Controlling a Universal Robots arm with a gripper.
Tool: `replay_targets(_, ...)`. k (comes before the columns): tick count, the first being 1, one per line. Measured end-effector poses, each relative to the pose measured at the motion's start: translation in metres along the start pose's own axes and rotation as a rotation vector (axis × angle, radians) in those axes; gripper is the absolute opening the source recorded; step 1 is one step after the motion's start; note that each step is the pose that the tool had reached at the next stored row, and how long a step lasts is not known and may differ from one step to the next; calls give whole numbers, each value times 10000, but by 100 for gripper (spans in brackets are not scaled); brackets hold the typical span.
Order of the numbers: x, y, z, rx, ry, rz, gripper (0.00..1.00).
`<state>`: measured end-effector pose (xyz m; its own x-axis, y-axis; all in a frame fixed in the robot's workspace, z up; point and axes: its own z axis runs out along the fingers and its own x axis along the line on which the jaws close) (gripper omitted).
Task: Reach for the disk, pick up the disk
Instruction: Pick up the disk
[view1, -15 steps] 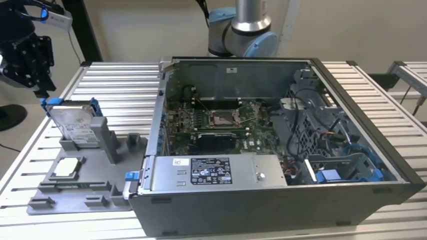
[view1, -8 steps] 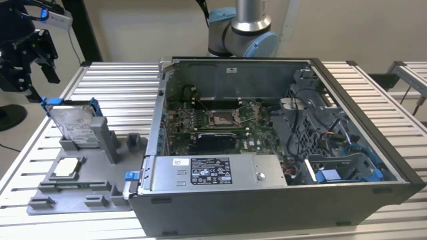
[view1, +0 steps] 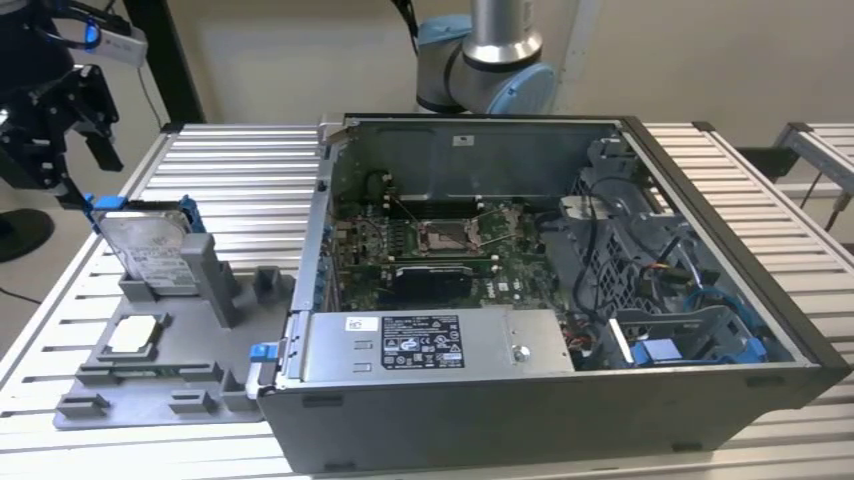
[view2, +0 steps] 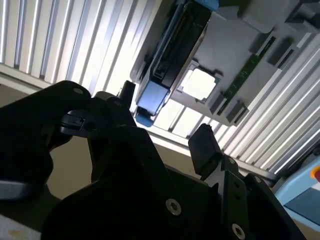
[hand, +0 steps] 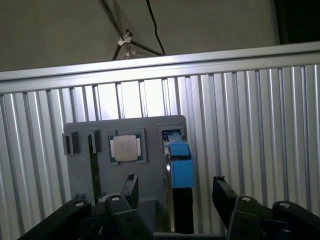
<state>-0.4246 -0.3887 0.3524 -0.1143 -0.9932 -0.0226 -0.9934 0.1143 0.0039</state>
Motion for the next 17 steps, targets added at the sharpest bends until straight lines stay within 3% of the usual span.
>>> replay_targets(6,1,0,60,37,26,-57,100)
replay_targets(17,4,-2,176,91,199,-318,100)
